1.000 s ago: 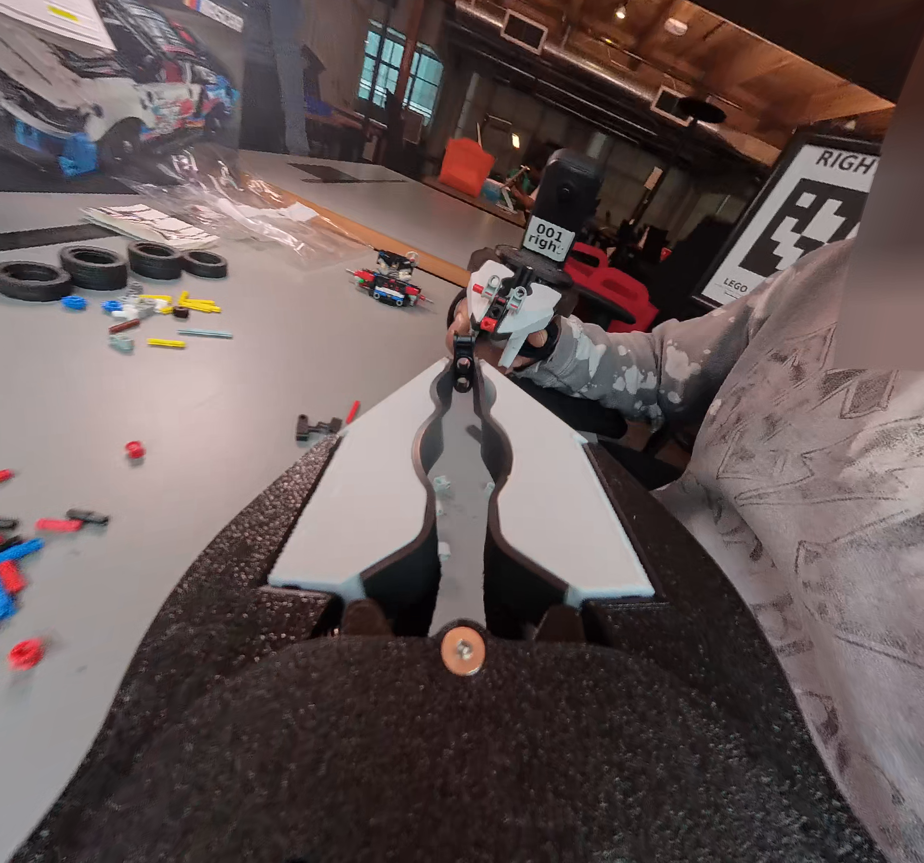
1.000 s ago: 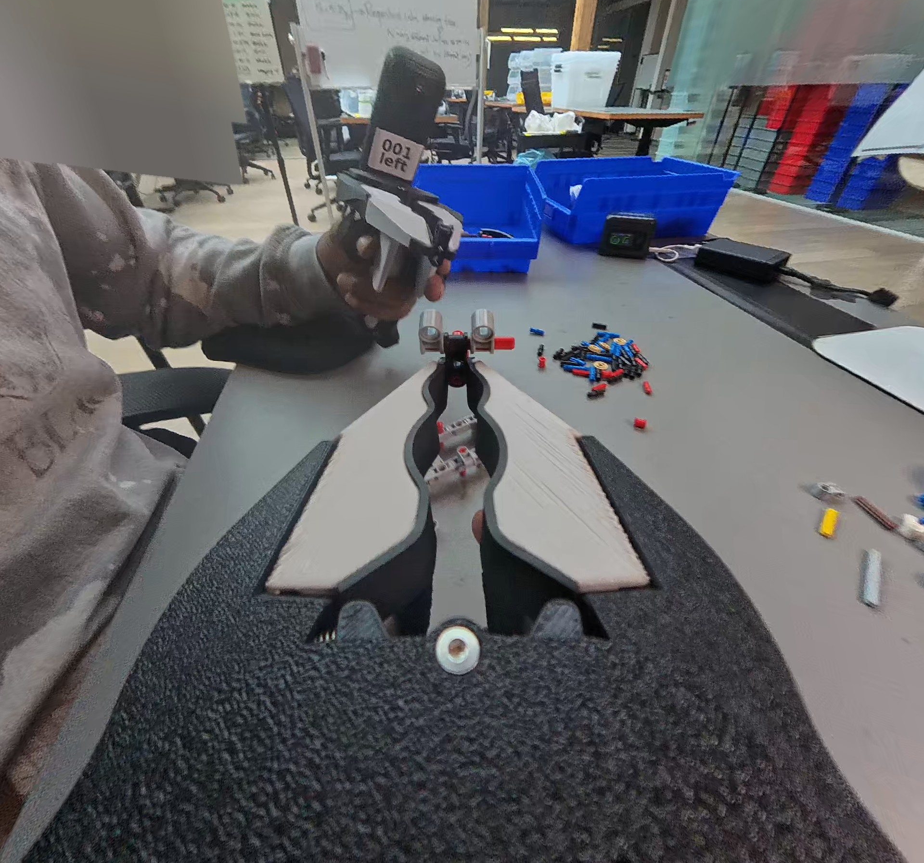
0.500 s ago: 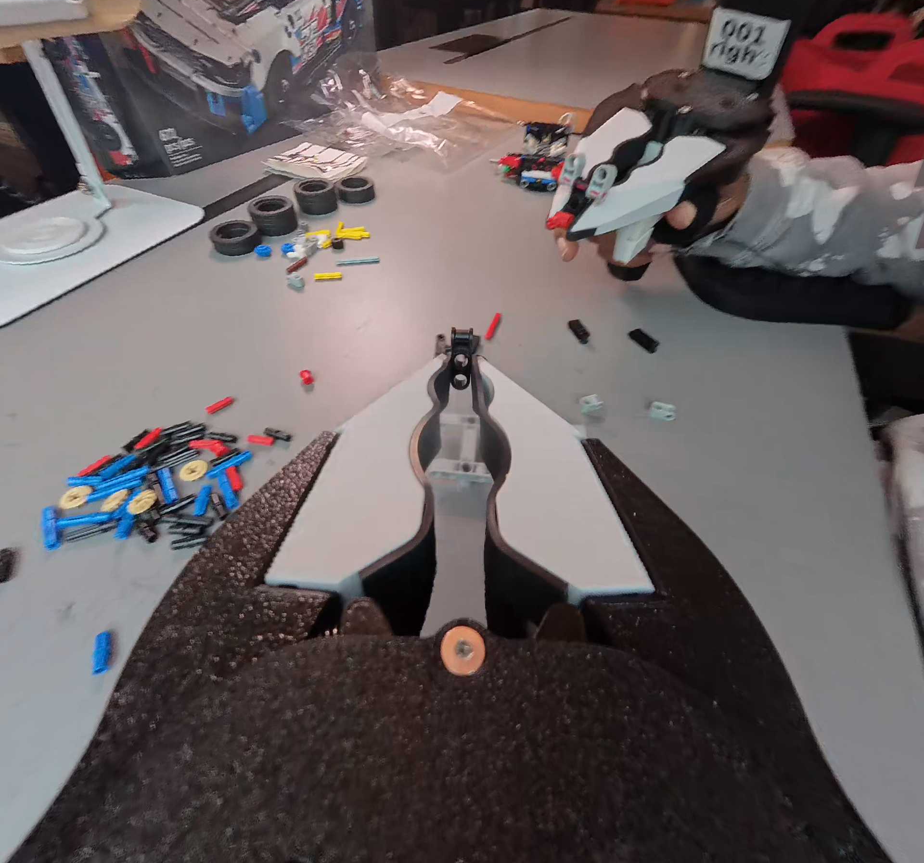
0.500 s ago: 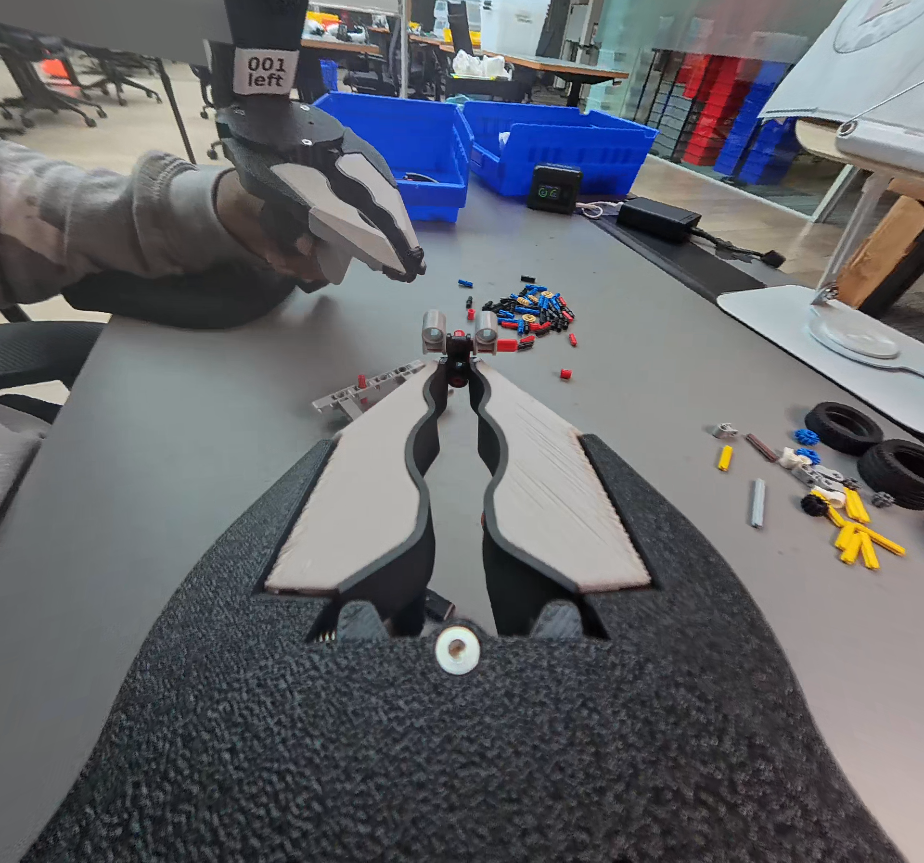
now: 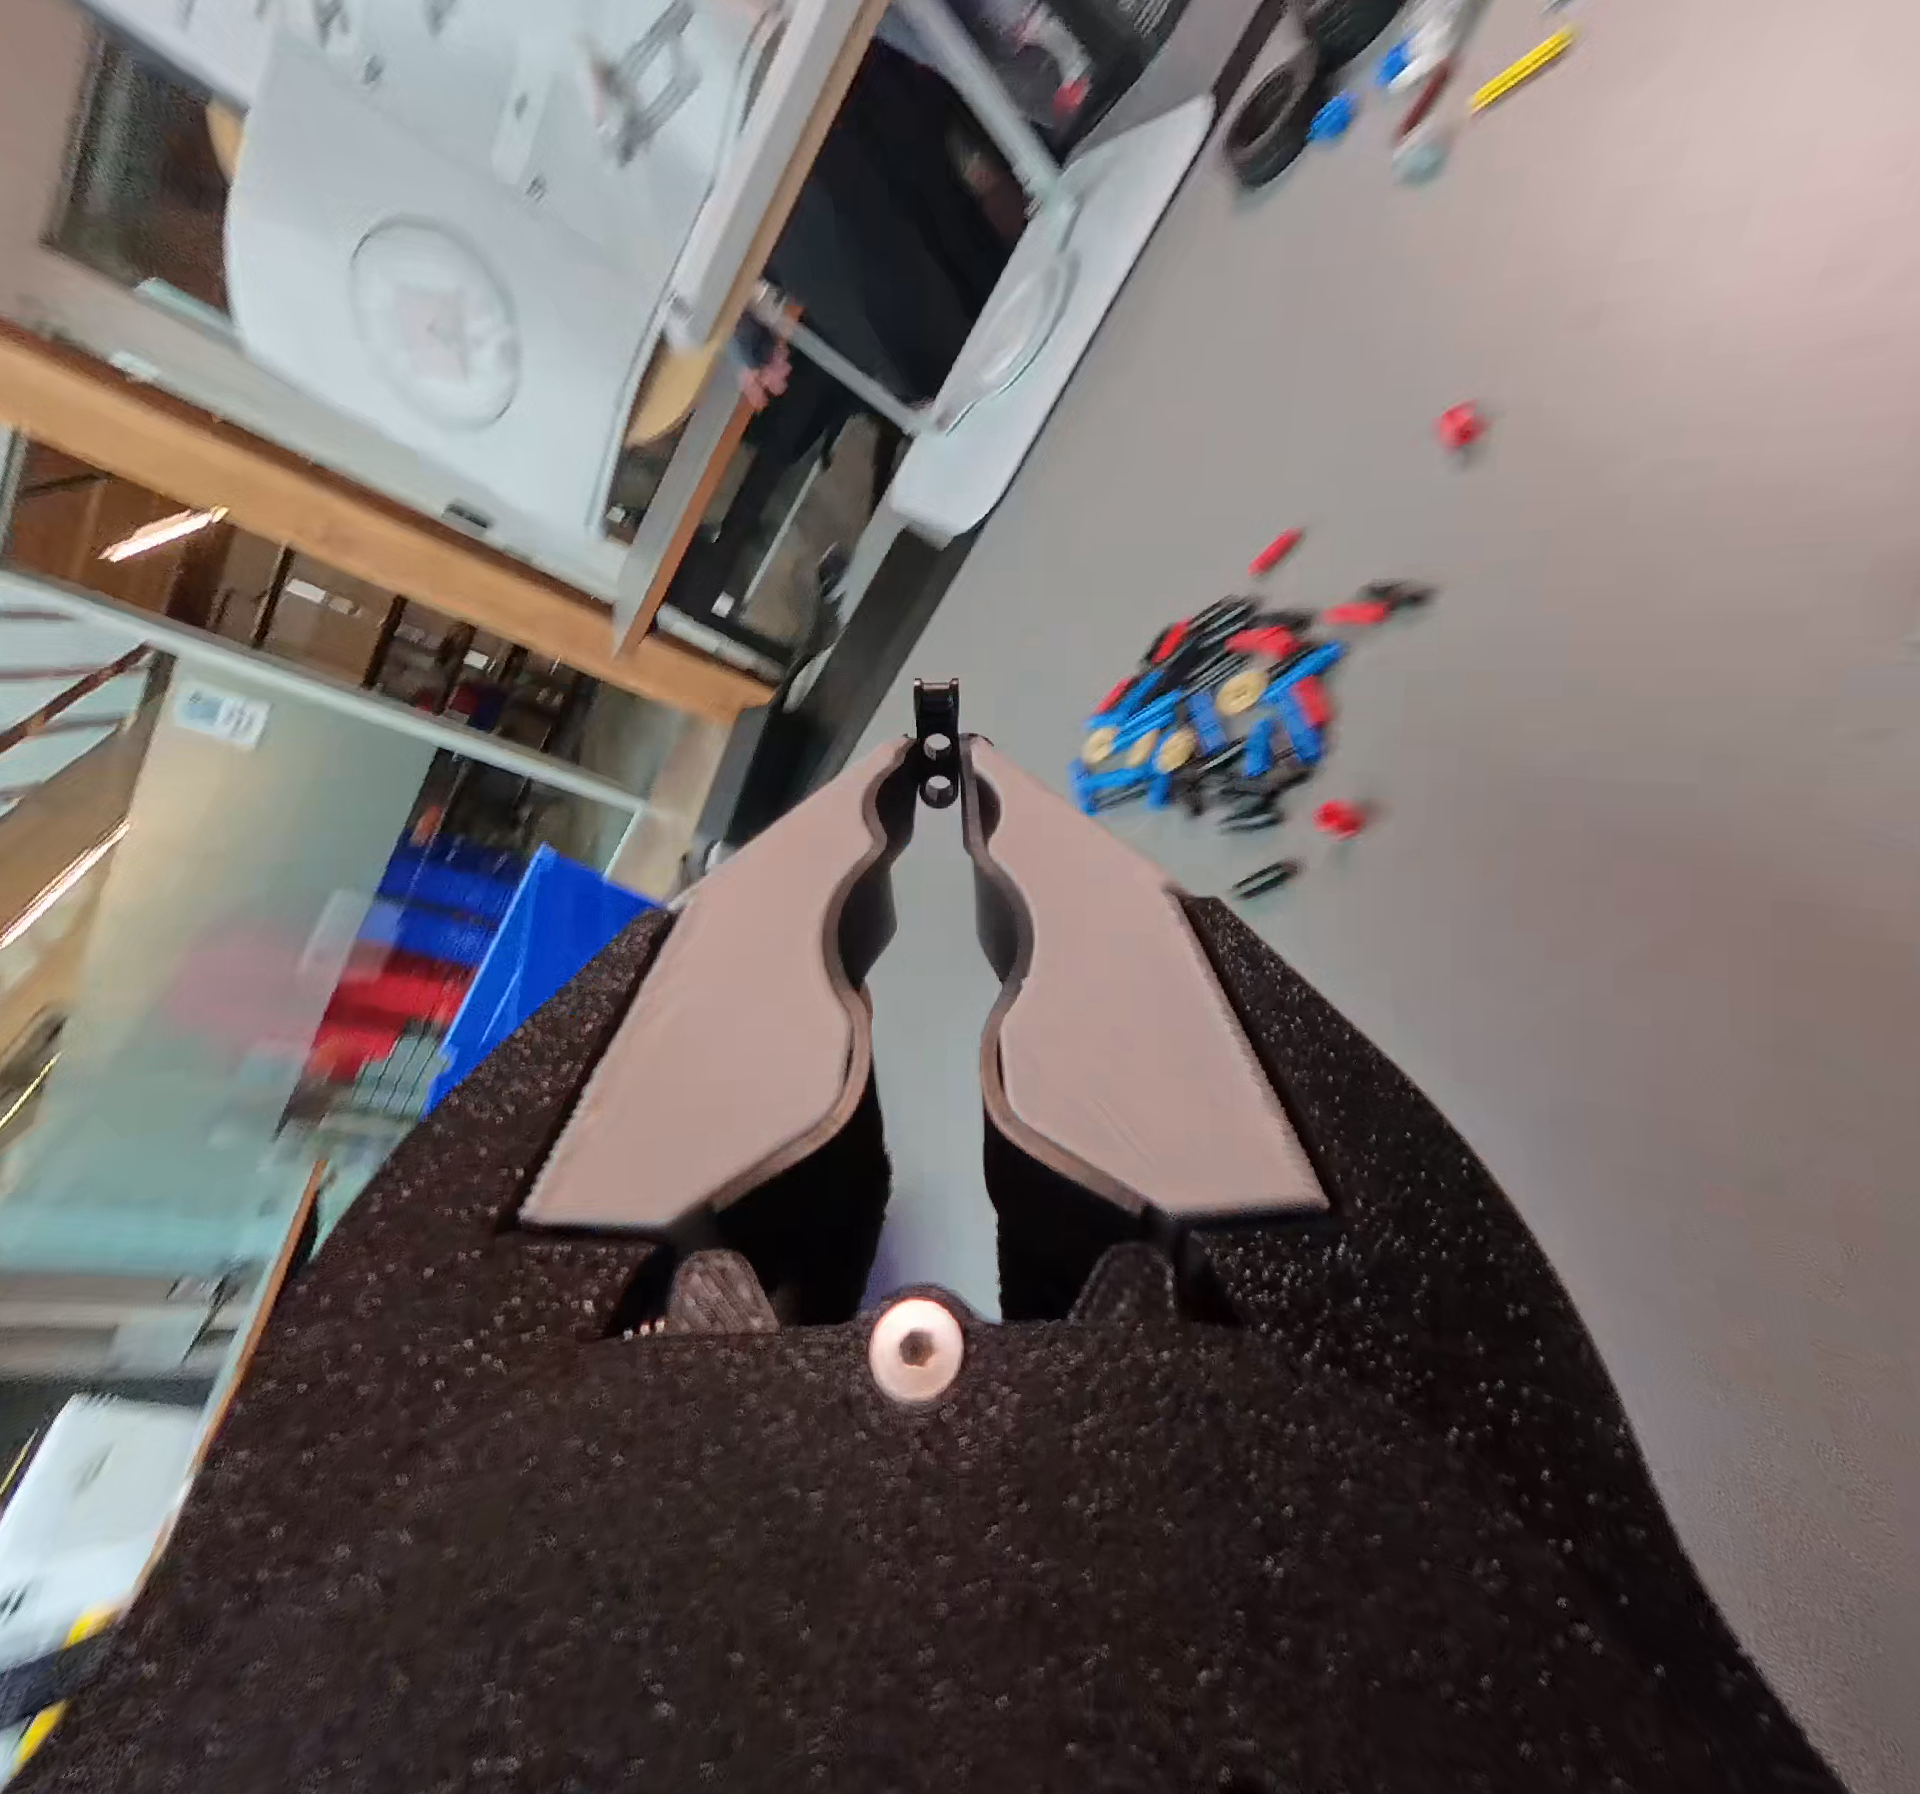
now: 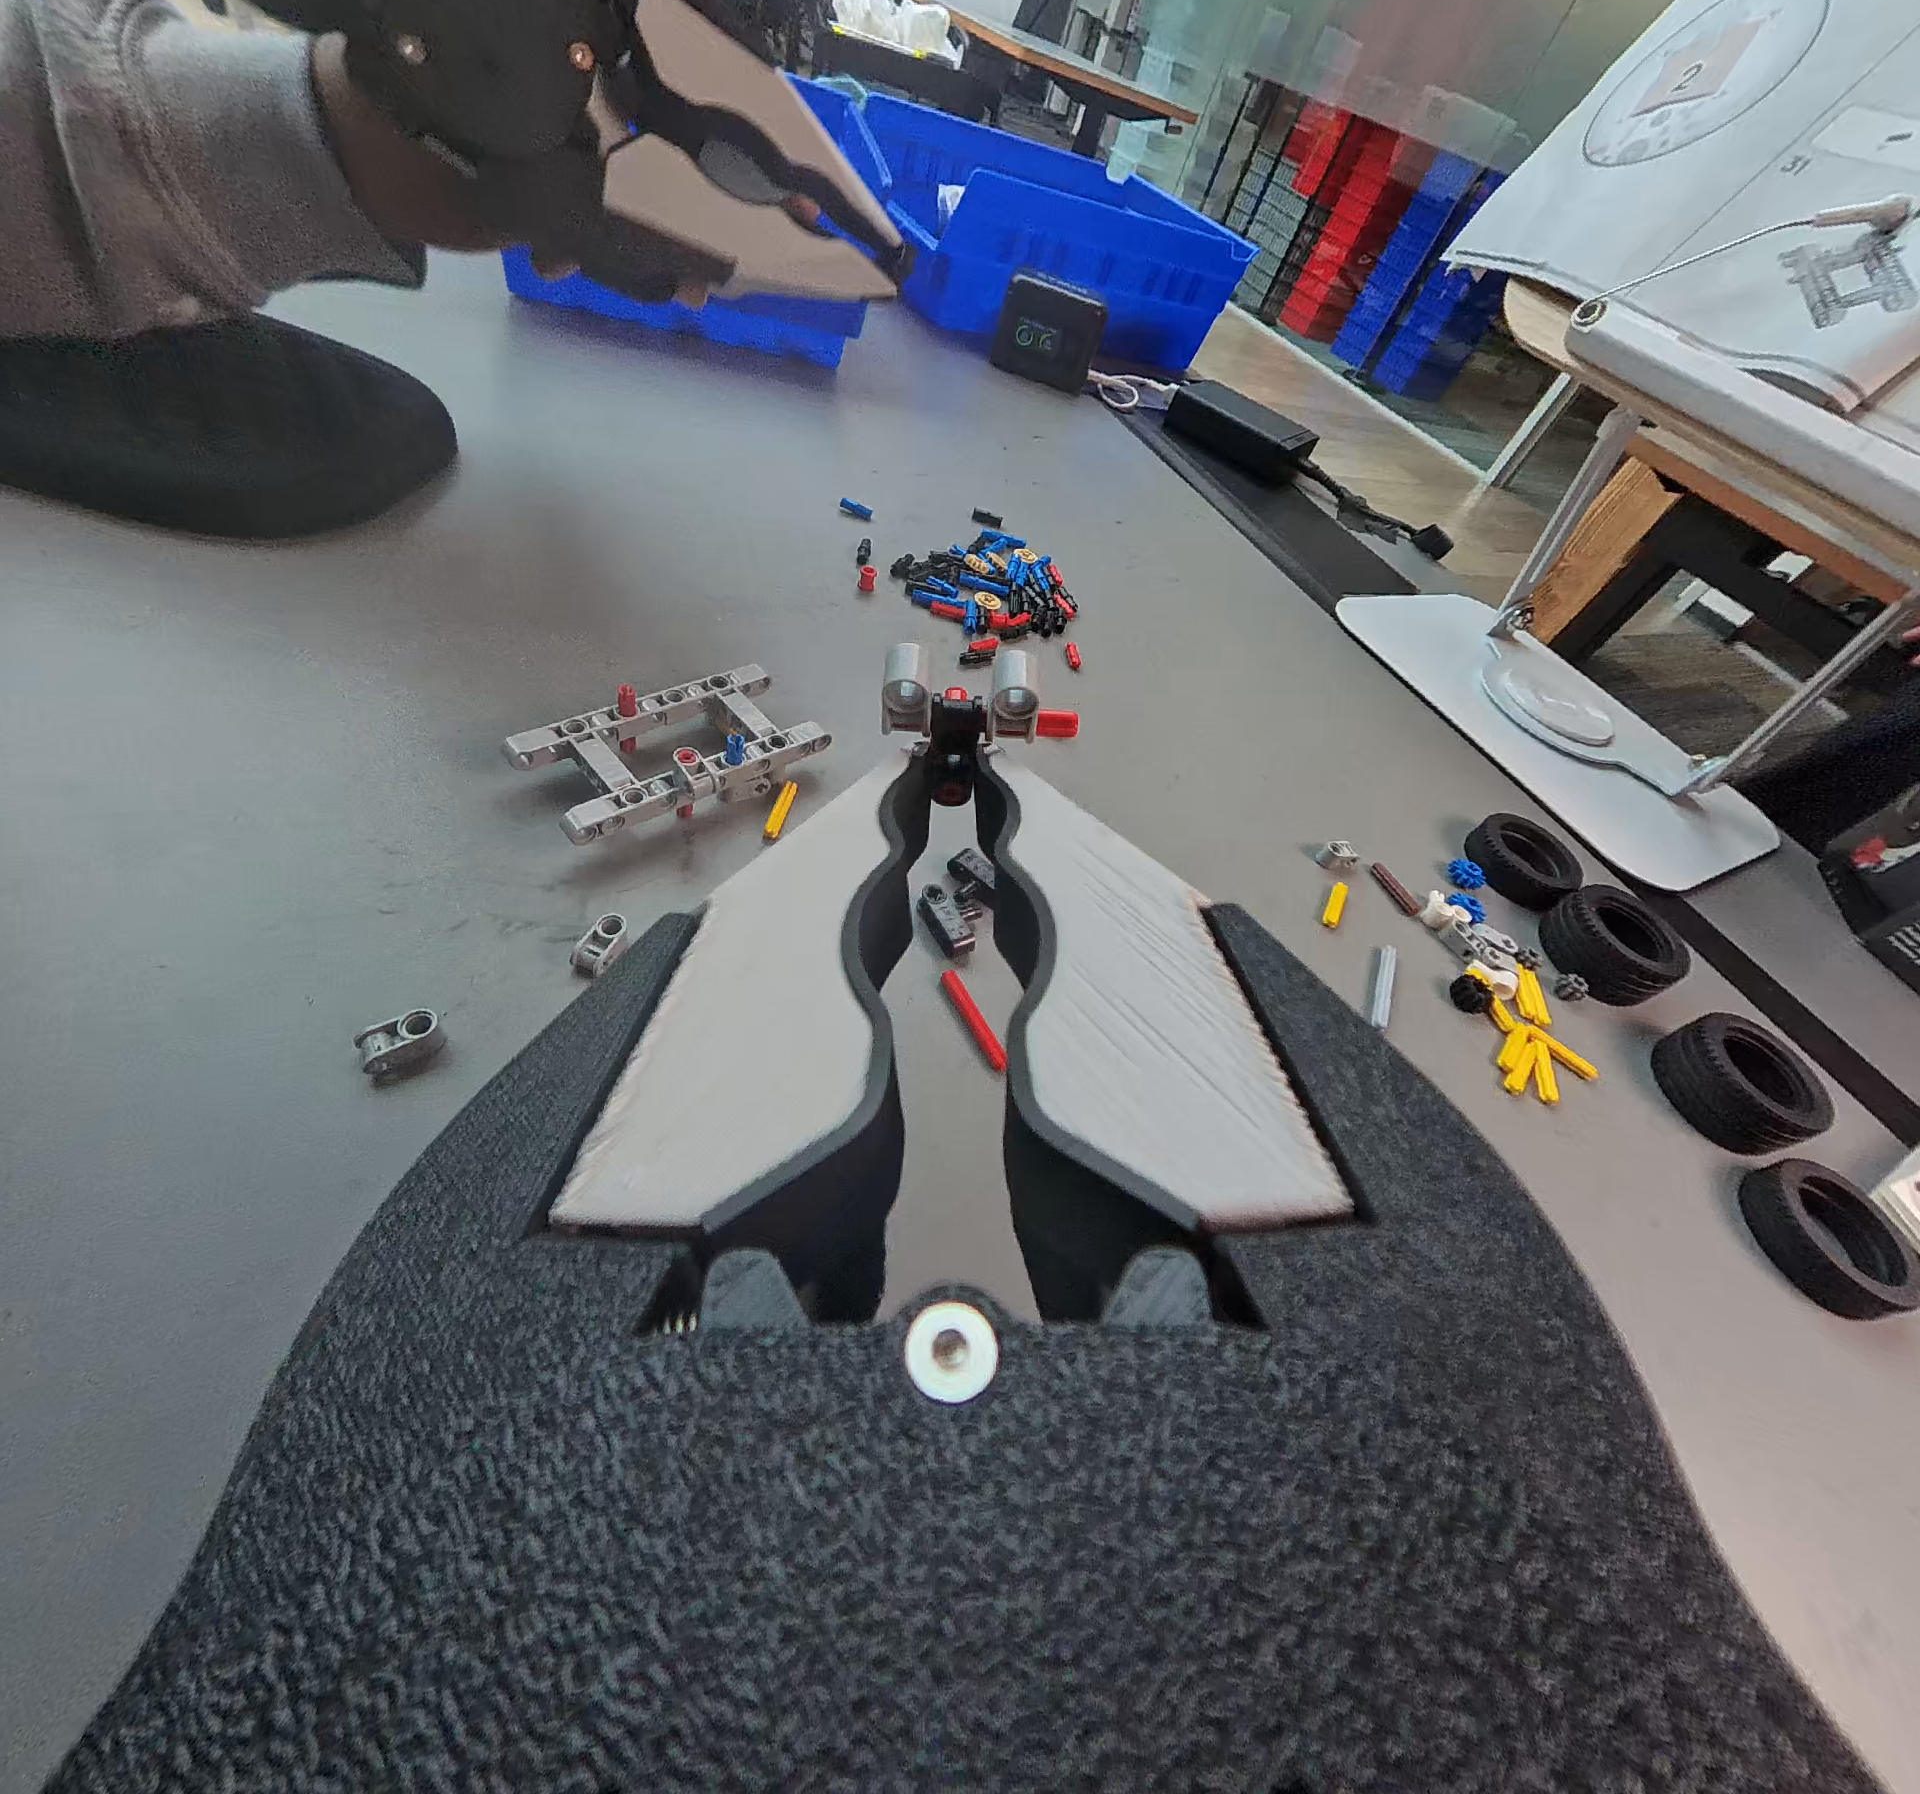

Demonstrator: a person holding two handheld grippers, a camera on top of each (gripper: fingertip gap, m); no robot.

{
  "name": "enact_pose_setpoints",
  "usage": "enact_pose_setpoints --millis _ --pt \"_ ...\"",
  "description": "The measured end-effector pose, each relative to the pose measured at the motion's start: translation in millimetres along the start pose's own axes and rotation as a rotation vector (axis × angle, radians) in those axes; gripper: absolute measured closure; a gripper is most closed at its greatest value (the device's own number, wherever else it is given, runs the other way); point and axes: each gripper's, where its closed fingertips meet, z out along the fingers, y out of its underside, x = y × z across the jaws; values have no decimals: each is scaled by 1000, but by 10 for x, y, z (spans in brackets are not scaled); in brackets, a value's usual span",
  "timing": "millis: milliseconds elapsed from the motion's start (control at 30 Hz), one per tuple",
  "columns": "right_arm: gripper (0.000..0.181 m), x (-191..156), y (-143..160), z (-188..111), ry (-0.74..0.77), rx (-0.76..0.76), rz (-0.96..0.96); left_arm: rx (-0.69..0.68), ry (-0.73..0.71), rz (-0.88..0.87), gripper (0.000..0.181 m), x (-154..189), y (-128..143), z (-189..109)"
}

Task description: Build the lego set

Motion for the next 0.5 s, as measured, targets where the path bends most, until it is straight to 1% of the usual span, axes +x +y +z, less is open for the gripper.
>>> enact_pose_setpoints --millis 33,133,167,200,233,300,367,467,500 --pt "174 -5 8 -7 -8 -9 10 -93 -31 -20 174 -246 221 27" --pt "174 -22 0 -20 -29 -5 30 -368 -77 -140 174 -949 953 5" --pt "174 -32 -5 -24 -38 -4 37 -472 -72 -182 174 -1124 1226 -29" --pt "174 -49 -23 -29 -50 7 46 -545 -75 -218 174 -1282 1456 -60" --pt "174 -40 -52 -36 -46 26 61 -611 -53 -257 174 -1371 1668 -89" --pt "174 -8 -89 -53 -38 51 94 -751 33 -330 174 -1390 2041 -161" --pt "174 35 -97 -65 -30 60 125 -844 91 -344 174 -1363 2282 -216" --pt "174 81 -77 -70 -20 61 144 -895 174 -369 174 -1231 2440 -216" --pt "174 85 -68 -66 -19 60 147 -914 184 -369 171 -1203 2482 -219"
